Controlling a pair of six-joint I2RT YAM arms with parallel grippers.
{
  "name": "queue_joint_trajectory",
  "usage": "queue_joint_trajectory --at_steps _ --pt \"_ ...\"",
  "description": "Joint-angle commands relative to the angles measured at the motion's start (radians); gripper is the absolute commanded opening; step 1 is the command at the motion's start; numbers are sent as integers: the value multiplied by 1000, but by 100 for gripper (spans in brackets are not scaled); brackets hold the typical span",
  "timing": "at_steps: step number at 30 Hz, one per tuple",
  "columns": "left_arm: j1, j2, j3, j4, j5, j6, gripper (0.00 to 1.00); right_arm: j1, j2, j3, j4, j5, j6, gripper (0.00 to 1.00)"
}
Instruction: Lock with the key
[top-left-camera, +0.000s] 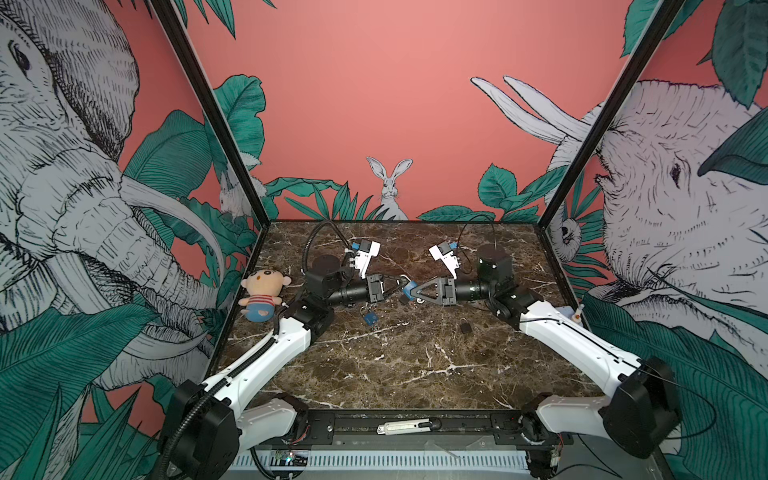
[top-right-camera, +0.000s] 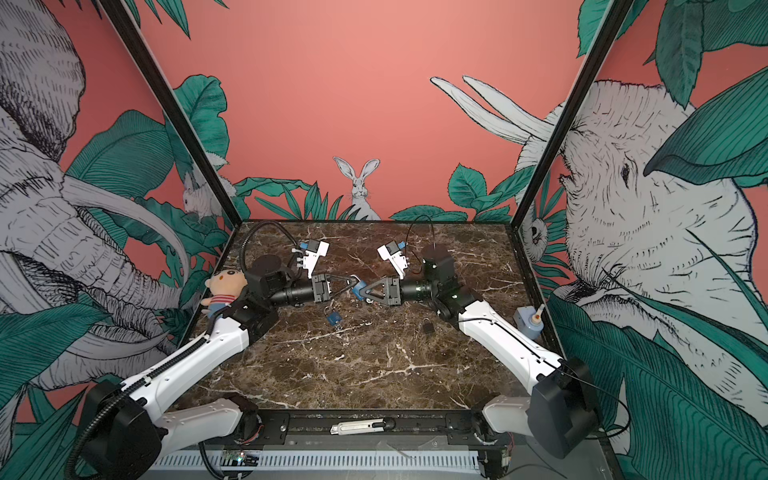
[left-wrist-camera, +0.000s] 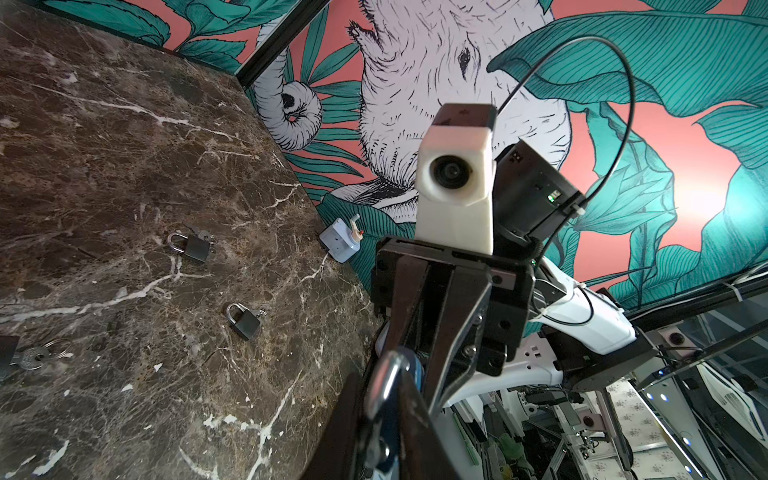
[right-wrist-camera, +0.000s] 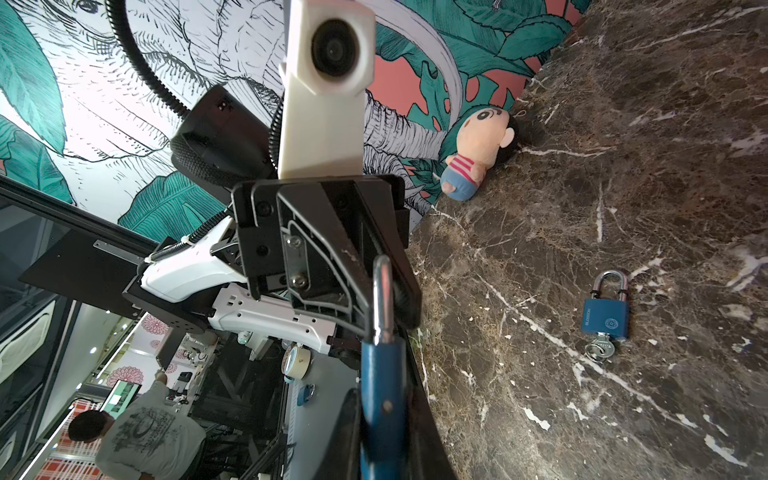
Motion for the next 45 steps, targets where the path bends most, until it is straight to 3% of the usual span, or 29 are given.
queue_joint_trajectory --at_steps 1,5,10,15,18,23,32,45 --pt "-8 -10 40 69 47 -7 19 9 8 19 36 12 -12 0" --pt "-7 -10 37 69 47 -7 15 9 9 18 32 10 -14 0" --pt "-7 -10 31 69 46 -7 0 10 7 20 30 14 -16 0" --pt "-6 -22 15 52 15 -4 0 8 -4 13 20 47 -25 2" --pt "-2 -39 1 52 -23 -11 0 6 -14 0 25 63 -27 28" --pt "20 -85 -15 51 -99 -30 0 -11 -52 -51 62 82 -7 42" --pt "49 -109 -1 46 -106 -58 0 -27 -101 -111 120 92 28 45" --pt "49 -97 -4 63 -102 -72 0 -25 -37 -56 229 40 94 43"
